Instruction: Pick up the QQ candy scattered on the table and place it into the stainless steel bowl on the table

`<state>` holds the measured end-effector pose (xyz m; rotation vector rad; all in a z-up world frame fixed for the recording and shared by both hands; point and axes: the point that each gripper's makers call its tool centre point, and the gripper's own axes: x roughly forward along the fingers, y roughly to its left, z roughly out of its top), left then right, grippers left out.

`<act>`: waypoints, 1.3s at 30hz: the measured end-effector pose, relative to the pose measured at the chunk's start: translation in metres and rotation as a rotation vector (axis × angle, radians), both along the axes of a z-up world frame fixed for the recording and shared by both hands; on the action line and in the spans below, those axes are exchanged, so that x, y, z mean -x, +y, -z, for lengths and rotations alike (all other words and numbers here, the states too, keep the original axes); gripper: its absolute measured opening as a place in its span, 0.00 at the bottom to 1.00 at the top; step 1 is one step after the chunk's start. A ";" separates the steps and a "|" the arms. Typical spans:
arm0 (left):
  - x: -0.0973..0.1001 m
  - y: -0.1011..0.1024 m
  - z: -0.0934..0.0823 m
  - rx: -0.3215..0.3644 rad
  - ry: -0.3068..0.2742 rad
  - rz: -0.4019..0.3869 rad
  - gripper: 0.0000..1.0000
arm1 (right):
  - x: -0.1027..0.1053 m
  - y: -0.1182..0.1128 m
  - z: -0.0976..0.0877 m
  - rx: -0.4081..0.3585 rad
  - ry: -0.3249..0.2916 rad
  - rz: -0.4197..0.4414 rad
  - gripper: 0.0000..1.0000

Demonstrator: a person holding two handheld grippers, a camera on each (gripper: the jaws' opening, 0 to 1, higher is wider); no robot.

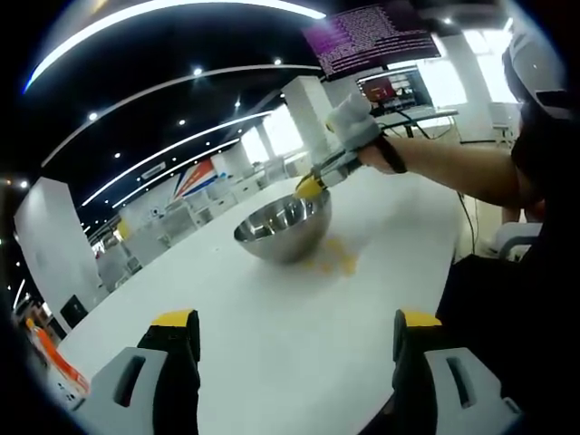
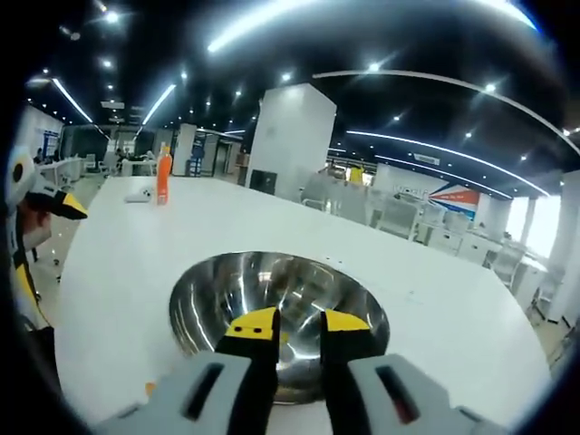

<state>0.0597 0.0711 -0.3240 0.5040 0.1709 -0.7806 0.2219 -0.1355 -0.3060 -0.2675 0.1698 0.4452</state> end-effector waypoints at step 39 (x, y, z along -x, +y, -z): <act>0.003 -0.004 -0.001 -0.009 -0.004 0.004 0.89 | 0.008 -0.016 -0.035 -0.025 -0.071 0.013 0.22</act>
